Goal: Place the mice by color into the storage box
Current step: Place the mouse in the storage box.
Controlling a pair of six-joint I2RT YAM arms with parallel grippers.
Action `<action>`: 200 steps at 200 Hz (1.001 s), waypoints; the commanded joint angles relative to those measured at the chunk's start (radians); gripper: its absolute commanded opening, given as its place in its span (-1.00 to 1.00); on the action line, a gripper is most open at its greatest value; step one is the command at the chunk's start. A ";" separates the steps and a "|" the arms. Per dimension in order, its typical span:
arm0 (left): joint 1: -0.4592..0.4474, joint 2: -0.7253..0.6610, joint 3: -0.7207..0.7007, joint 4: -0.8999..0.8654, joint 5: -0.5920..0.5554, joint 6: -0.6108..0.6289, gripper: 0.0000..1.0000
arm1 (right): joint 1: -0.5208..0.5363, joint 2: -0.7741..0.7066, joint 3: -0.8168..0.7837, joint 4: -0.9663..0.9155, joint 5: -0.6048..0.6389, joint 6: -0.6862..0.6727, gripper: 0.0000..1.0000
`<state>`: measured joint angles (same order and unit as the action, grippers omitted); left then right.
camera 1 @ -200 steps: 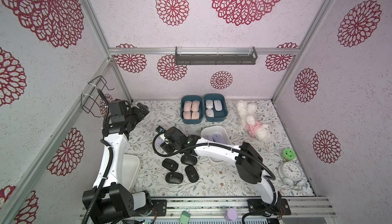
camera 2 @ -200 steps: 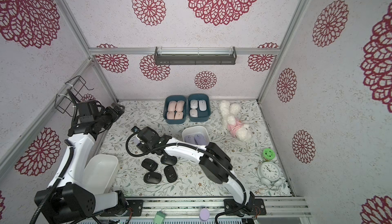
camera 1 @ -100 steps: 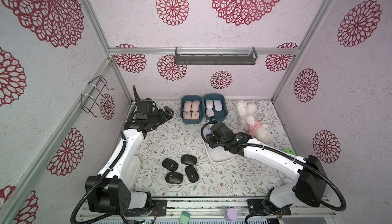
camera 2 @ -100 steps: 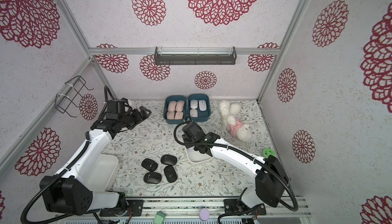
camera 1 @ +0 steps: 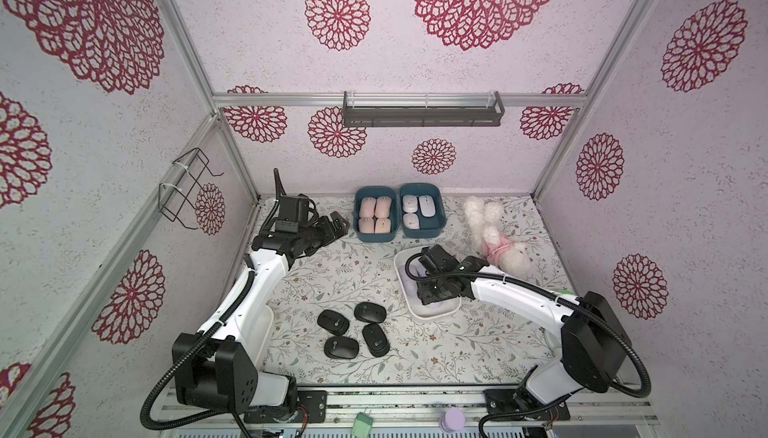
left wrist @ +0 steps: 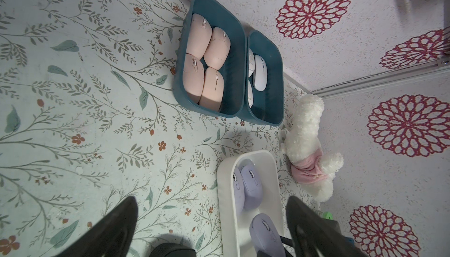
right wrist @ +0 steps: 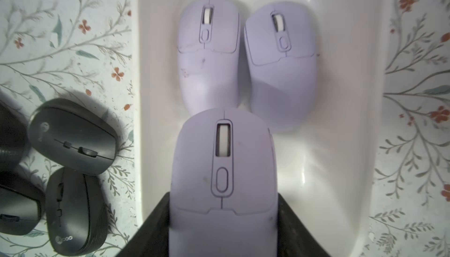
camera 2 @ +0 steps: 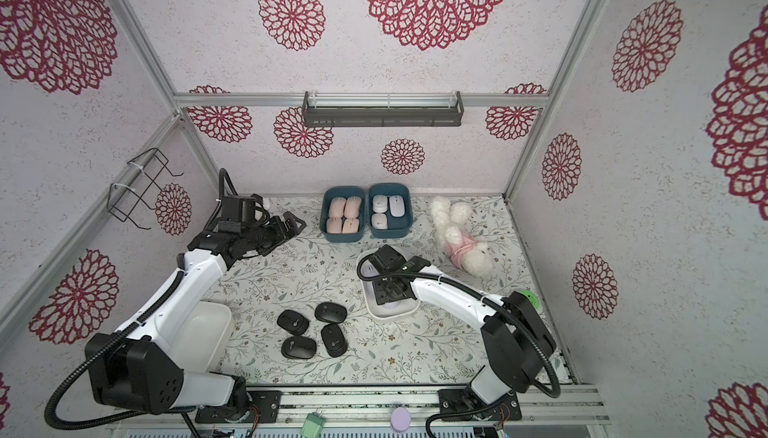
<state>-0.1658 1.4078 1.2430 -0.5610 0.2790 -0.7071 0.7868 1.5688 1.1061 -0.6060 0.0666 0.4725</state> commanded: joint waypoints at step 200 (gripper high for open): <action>-0.001 -0.016 0.049 -0.037 -0.055 0.045 0.94 | 0.000 -0.079 -0.006 0.036 0.059 0.019 0.40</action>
<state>-0.1658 1.4078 1.2613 -0.5896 0.2512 -0.6830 0.7887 1.5517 1.0470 -0.4900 0.0486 0.5156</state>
